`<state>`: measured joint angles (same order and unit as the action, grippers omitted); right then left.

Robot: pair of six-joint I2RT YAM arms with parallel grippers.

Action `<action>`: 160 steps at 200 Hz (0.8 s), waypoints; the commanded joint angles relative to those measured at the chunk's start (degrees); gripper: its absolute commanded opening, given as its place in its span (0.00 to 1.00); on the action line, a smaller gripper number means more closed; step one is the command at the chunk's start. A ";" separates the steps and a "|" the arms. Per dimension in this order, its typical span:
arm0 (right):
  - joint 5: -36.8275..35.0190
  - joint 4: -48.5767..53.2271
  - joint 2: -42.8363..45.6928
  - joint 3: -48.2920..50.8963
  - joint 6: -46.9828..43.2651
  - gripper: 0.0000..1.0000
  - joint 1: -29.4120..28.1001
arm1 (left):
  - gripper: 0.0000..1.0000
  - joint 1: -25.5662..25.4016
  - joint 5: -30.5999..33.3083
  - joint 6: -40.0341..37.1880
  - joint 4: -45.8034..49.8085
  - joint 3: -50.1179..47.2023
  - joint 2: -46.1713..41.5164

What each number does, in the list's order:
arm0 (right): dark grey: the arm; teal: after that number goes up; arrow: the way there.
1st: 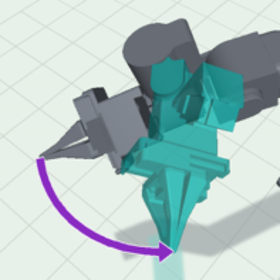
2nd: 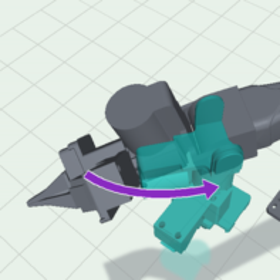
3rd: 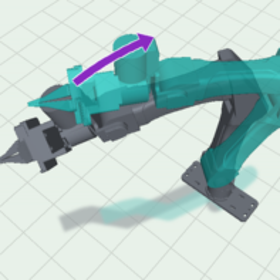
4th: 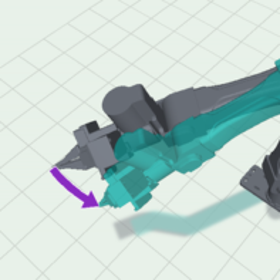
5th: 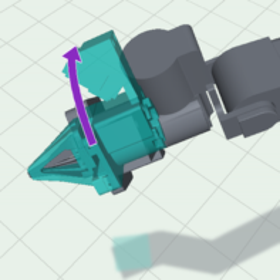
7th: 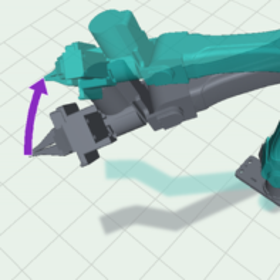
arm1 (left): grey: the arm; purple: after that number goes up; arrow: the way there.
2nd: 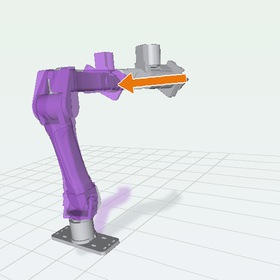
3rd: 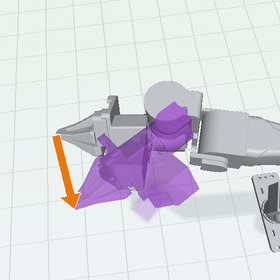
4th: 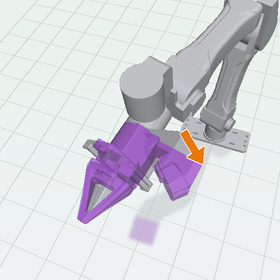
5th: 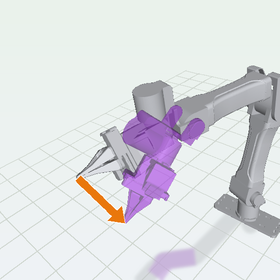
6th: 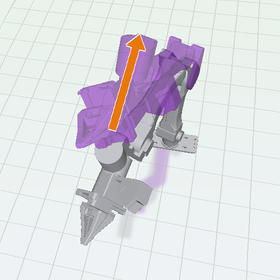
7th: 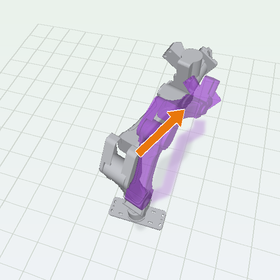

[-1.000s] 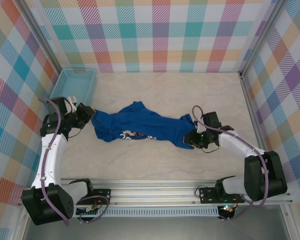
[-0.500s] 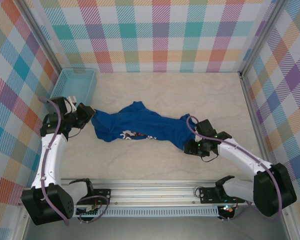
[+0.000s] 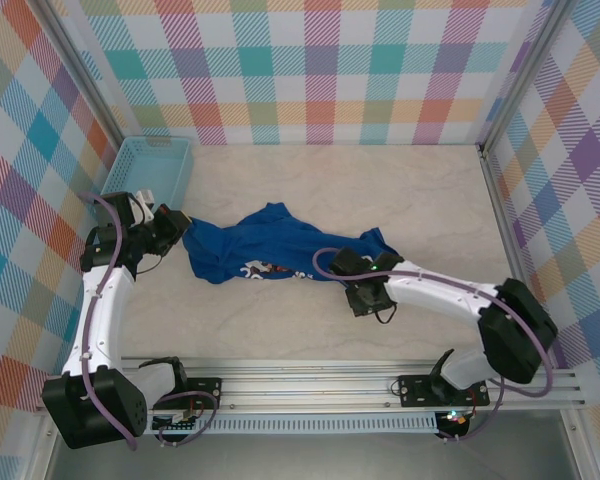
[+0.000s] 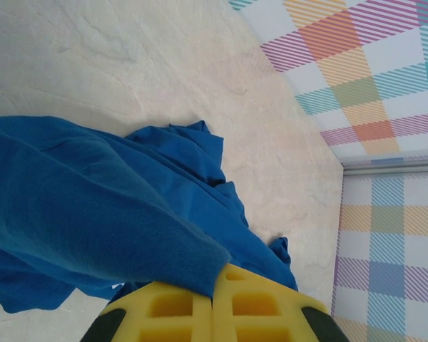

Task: Fold the inside-out t-shirt

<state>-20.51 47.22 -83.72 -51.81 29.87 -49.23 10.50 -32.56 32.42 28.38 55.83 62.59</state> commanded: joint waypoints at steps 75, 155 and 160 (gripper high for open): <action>-2.70 1.37 -12.64 -4.97 -2.80 0.44 2.50 | 0.00 -0.48 -1.35 -1.92 0.20 1.86 -0.15; 0.22 0.63 -14.06 -2.84 0.09 0.18 5.56 | 0.00 -0.41 -0.76 -2.11 0.11 1.65 -0.19; 0.34 0.54 -13.75 -2.63 0.20 0.15 5.64 | 0.00 -0.47 -0.67 -2.11 0.06 1.58 -0.19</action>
<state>-21.47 46.81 -97.84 -55.79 28.84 -44.42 10.46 -32.53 31.66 28.40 56.10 62.63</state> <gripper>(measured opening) 0.200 0.049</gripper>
